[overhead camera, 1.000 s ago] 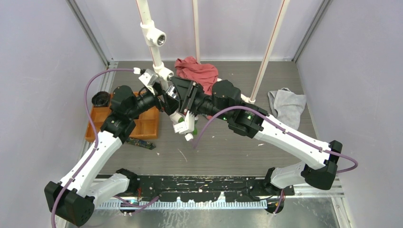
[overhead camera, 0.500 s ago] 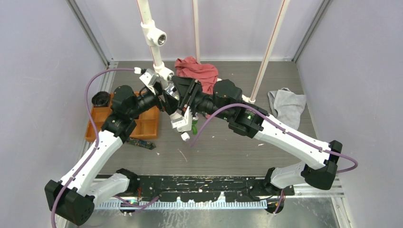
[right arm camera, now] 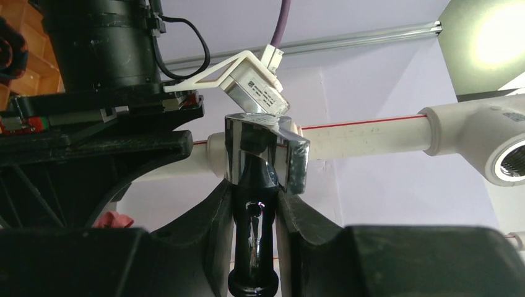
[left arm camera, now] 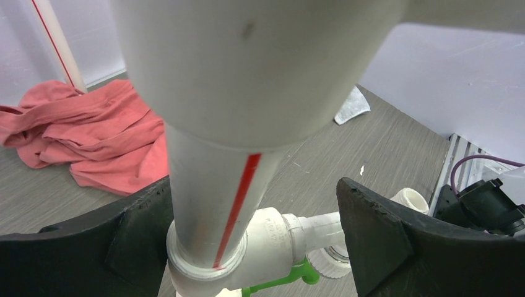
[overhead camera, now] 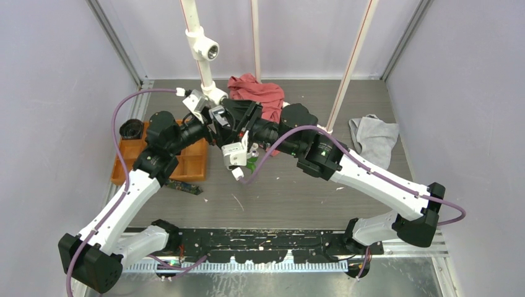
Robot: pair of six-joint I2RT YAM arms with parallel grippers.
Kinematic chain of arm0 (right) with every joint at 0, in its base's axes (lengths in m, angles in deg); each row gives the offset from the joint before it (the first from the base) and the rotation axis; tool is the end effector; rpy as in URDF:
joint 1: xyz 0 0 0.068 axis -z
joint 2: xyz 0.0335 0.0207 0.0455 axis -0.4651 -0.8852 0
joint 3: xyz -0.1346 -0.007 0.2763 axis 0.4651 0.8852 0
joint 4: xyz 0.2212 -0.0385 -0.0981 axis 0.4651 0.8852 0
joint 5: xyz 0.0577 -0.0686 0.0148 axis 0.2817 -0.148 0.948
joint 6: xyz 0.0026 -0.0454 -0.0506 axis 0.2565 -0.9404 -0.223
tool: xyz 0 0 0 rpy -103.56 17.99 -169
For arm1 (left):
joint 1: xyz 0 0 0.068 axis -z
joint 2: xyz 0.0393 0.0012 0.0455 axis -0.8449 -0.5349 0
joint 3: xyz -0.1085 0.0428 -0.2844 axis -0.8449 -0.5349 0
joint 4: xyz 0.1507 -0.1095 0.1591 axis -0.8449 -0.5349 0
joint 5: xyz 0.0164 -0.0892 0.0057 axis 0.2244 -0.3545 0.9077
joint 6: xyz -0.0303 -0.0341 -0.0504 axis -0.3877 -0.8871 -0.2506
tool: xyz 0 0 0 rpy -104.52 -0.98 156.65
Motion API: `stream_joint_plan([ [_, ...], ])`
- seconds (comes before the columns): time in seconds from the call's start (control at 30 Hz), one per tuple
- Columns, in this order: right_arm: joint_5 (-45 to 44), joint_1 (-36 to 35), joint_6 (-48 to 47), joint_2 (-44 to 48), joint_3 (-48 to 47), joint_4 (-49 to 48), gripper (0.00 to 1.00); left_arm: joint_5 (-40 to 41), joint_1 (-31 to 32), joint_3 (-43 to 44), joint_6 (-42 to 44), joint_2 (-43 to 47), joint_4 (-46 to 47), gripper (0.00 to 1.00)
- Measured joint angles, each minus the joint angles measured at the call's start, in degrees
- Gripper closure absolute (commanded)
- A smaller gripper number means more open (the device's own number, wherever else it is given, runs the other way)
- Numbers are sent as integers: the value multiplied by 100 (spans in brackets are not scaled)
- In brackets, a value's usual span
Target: Install the water faucets
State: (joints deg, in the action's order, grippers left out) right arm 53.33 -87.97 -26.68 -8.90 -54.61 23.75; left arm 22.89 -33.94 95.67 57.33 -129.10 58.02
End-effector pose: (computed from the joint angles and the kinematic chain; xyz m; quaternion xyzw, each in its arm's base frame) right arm 0.1402 0.2604 0.4964 -0.6675 0.1583 -0.1082 0.7195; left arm 0.1828 -0.1107 0.4029 0.2463 0.6640 -0.3928 0.5866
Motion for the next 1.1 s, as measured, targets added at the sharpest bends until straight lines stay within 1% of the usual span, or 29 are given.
stream_joint_plan([
  [0.3,282,203,693,87,295,-553,100,39,22,0,0,-4,9,6],
  [0.73,741,514,1665,238,557,-970,100,39,55,0,-39,-9,24,6],
  [1.1,835,573,2118,243,730,-1349,100,66,55,0,-101,-9,33,6],
])
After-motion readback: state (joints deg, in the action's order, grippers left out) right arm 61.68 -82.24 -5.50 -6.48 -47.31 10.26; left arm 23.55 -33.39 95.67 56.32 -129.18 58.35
